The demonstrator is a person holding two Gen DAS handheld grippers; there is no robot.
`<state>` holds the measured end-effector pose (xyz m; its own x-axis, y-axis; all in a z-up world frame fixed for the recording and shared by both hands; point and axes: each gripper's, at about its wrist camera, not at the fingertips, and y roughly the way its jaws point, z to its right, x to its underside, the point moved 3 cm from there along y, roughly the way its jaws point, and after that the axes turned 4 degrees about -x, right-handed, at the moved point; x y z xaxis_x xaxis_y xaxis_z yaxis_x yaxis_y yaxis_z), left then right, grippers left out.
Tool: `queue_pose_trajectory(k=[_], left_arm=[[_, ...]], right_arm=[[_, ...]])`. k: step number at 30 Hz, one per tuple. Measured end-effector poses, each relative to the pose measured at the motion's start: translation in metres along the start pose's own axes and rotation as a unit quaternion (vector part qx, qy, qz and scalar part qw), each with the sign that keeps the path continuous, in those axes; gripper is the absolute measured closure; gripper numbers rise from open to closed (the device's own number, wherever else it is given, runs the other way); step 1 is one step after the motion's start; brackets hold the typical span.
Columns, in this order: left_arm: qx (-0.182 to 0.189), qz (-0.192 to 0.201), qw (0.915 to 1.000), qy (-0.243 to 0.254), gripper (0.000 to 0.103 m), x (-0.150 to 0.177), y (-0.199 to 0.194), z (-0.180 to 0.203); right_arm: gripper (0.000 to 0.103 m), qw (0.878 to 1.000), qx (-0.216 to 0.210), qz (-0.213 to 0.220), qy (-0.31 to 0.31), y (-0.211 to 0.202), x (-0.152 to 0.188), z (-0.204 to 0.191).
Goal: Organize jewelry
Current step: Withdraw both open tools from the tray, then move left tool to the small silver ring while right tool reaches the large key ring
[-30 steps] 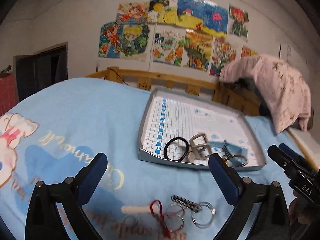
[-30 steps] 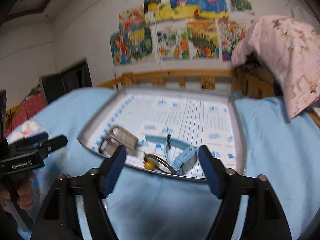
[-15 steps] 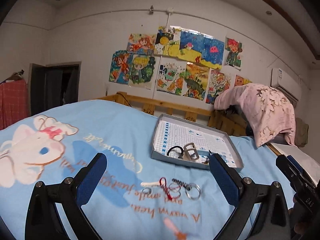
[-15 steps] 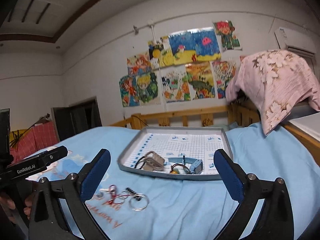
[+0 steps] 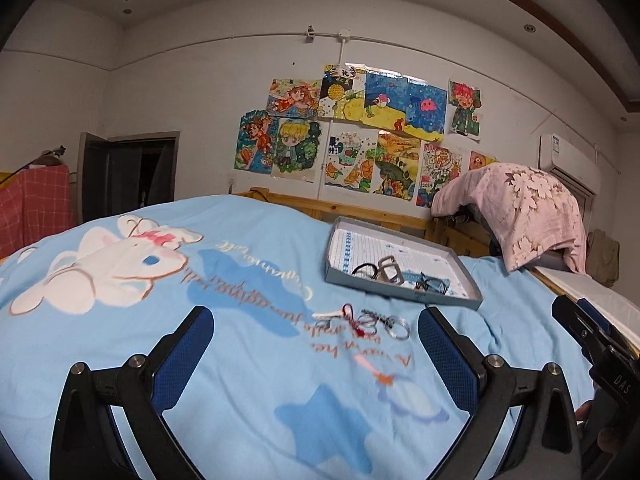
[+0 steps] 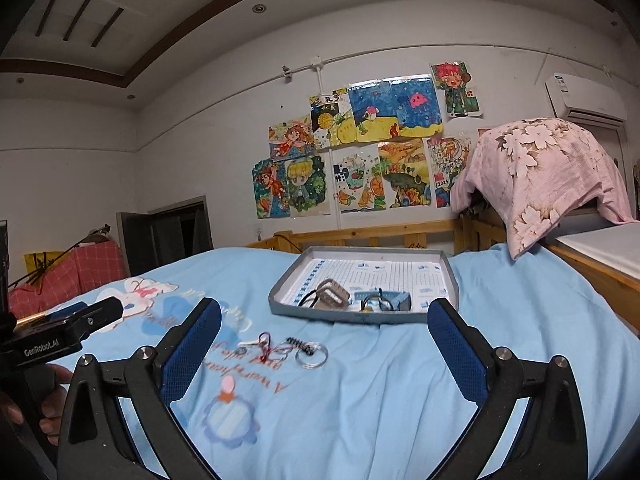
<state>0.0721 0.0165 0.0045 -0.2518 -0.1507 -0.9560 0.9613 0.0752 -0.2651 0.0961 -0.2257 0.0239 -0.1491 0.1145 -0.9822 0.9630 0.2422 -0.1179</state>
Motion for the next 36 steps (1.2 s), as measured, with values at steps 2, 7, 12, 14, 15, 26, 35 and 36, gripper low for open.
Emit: queue_pose_trajectory(k=[2,7,12,14,15,26,35,36], left_arm=[[-0.005,0.001,1.0000,0.000,0.000,0.005,-0.005,-0.004],[-0.015,-0.002,0.9999,0.004,0.000,0.015,-0.015,-0.010],[-0.013,-0.002,0.9999,0.005,0.000,0.019,-0.017,-0.011],[-0.013,0.000,0.9999,0.011,0.000,0.020,-0.019,-0.010],[-0.013,0.001,0.9998,0.013,0.000,0.021,-0.020,-0.008],[-0.023,-0.021,0.9995,-0.003,0.000,-0.002,0.017,-0.002],[-0.020,-0.038,0.9991,-0.001,0.000,-0.033,0.087,-0.005],[-0.019,-0.042,0.9989,0.001,0.000,-0.034,0.095,-0.005]], right_arm=[[0.002,1.000,0.000,-0.004,0.000,-0.007,0.005,-0.002],[0.002,1.000,0.002,-0.015,-0.003,-0.017,0.016,-0.005],[0.002,1.000,-0.001,-0.024,-0.007,-0.019,0.021,-0.009],[0.002,1.000,0.000,-0.028,-0.011,-0.019,0.023,-0.010],[0.002,1.000,0.001,-0.028,-0.013,-0.019,0.023,-0.011],[0.002,1.000,0.001,-0.030,-0.007,-0.012,0.016,-0.008],[0.002,1.000,-0.001,-0.009,-0.023,0.033,-0.030,0.008],[0.002,1.000,0.000,-0.007,-0.022,0.041,-0.035,0.011]])
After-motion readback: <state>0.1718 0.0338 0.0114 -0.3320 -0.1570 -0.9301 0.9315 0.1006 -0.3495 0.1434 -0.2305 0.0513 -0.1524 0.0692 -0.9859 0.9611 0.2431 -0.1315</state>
